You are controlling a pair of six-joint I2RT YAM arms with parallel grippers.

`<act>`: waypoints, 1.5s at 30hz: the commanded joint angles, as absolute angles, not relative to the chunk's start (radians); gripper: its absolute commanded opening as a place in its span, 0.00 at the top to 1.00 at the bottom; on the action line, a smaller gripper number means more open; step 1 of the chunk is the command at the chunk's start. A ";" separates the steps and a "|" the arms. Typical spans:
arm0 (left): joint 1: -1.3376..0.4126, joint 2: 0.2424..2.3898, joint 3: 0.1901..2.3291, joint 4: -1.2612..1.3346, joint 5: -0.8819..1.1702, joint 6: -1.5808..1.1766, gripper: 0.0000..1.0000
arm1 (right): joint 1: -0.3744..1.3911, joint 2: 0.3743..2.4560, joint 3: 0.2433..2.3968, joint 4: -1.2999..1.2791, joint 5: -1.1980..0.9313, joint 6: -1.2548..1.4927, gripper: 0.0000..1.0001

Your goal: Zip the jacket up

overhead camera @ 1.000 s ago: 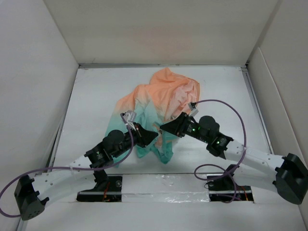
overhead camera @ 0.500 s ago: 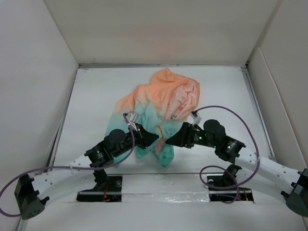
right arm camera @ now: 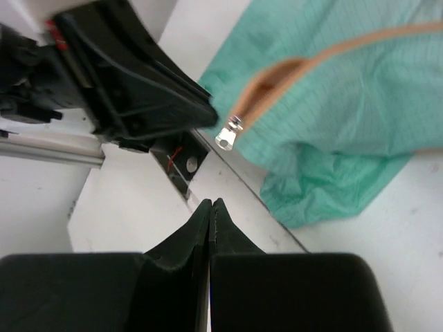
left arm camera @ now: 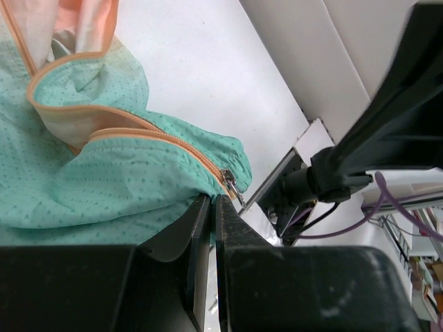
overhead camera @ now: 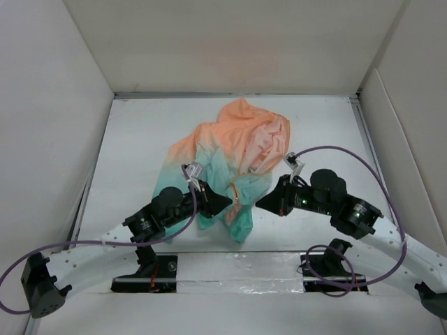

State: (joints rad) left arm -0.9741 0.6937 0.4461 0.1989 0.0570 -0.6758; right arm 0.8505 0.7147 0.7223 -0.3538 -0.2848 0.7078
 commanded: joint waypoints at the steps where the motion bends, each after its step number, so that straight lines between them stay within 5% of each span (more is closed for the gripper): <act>1: -0.979 0.703 0.506 0.216 0.112 -0.657 1.00 | 0.894 0.736 0.831 -0.391 -0.184 0.522 0.99; 2: -0.979 0.706 0.509 0.215 0.124 -0.657 1.00 | 0.917 0.748 0.848 -0.391 -0.154 0.459 0.90; 6: -0.979 0.710 0.515 0.204 0.138 -0.664 1.00 | 1.000 0.808 0.905 -0.405 -0.075 0.351 0.78; 17: -0.979 0.712 0.525 0.189 0.132 -0.664 1.00 | 1.414 0.997 1.028 -0.482 0.516 0.288 0.73; 23: -0.979 0.706 0.529 0.181 0.132 -0.663 1.00 | 1.414 1.031 1.011 -0.481 0.601 0.296 0.65; 45: -0.979 0.713 0.534 0.181 0.135 -0.664 1.00 | 1.414 1.150 1.075 -0.492 0.600 0.267 0.65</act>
State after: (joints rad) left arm -0.9741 0.7181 0.4858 0.1509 0.1238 -0.6731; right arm 1.4136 1.1553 1.0271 -0.5022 0.5877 0.2832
